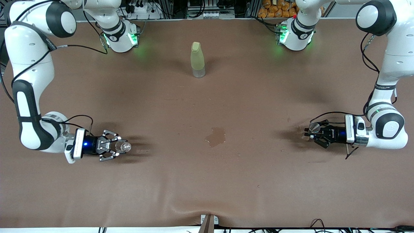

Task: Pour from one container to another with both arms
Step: 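Lift the beaker and jigger, bringing both grippers toward each other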

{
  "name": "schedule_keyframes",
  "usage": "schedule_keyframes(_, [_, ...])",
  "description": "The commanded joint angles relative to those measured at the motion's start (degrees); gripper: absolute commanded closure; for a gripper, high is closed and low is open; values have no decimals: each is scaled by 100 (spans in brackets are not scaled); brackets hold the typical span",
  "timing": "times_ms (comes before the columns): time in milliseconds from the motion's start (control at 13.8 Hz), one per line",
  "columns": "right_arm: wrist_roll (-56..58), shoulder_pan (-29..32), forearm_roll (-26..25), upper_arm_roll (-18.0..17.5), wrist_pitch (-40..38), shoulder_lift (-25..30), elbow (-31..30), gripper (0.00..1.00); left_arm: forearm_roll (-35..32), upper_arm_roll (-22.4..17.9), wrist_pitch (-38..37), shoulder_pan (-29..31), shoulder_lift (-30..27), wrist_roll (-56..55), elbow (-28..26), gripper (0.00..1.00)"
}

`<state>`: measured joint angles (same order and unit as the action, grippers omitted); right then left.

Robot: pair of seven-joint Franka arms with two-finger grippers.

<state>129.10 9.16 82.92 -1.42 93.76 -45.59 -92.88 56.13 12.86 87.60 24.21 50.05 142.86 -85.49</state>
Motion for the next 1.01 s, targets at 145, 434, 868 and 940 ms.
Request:
schedule_keyframes(145, [405,-669,1180,-113,775,1369,-1821,89,732,243,371,-442,-74,-109,6,100])
schedule_keyframes(434, [335,-1205,1771,-121,1222,1535,-1821,89,1400,234,837,-1057,-39,-546,6,100])
schedule_keyframes(868, [-401,-1522,2000,-271,1303,1606,-1777,89,2604,234,1873,-2243,67,-856,-55,100])
schedule_keyframes(940, [-508,-1688,2017,-262,1320,1641,-1777,90,2692,234,2058,-2480,67,-856,-47,100])
